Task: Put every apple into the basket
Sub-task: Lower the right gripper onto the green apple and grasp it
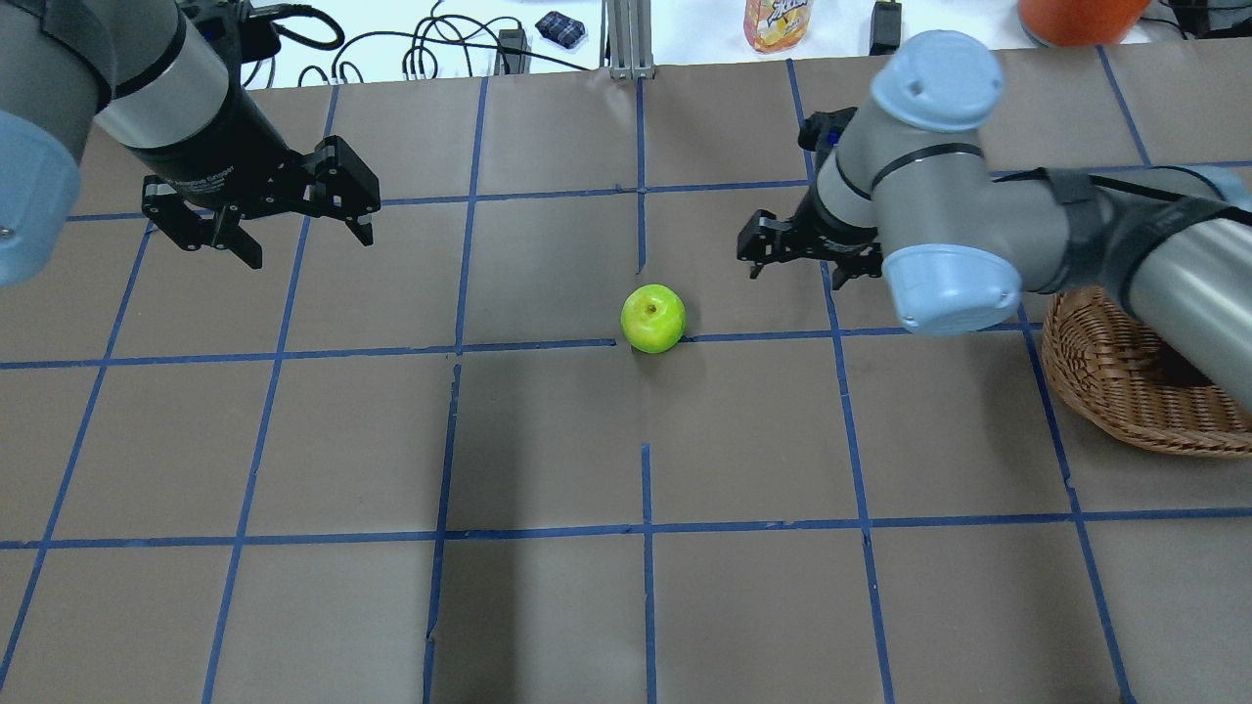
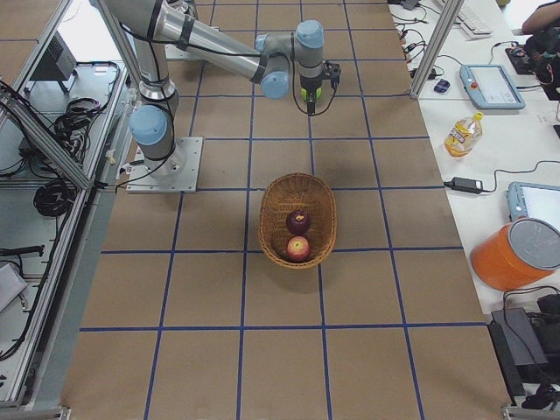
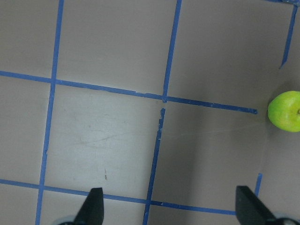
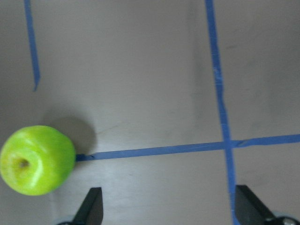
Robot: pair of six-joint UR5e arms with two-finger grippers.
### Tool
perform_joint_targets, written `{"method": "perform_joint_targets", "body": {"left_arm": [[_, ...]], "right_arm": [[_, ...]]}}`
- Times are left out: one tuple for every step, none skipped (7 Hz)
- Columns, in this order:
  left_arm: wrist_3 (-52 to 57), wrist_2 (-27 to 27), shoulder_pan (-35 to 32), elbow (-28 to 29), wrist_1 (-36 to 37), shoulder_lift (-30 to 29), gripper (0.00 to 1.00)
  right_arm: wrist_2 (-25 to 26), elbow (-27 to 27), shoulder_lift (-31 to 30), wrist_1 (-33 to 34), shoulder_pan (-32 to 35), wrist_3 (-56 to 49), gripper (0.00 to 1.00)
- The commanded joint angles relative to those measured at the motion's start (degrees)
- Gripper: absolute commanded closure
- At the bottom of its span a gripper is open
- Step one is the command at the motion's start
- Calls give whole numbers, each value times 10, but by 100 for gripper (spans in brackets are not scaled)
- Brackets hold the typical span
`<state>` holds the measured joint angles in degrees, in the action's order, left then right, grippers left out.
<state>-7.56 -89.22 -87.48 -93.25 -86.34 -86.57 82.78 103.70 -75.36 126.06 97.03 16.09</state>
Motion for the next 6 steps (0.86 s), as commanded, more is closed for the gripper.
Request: {"method": "perform_joint_targets", "body": {"left_arm": [[3, -2, 2, 9, -2, 4, 0], [3, 0, 2, 10, -2, 3, 0], [3, 1, 3, 10, -2, 3, 0], [3, 1, 2, 8, -2, 2, 0], [3, 1, 3, 9, -2, 2, 0], [3, 0, 2, 8, -2, 2, 0]], "right_arm": [[18, -108, 106, -1, 100, 110, 0], [19, -131, 130, -12, 106, 113, 0], [27, -128, 143, -12, 107, 106, 0], [29, -129, 153, -11, 113, 105, 0], [37, -129, 168, -5, 126, 104, 0], [46, -129, 181, 0, 130, 104, 1]]}}
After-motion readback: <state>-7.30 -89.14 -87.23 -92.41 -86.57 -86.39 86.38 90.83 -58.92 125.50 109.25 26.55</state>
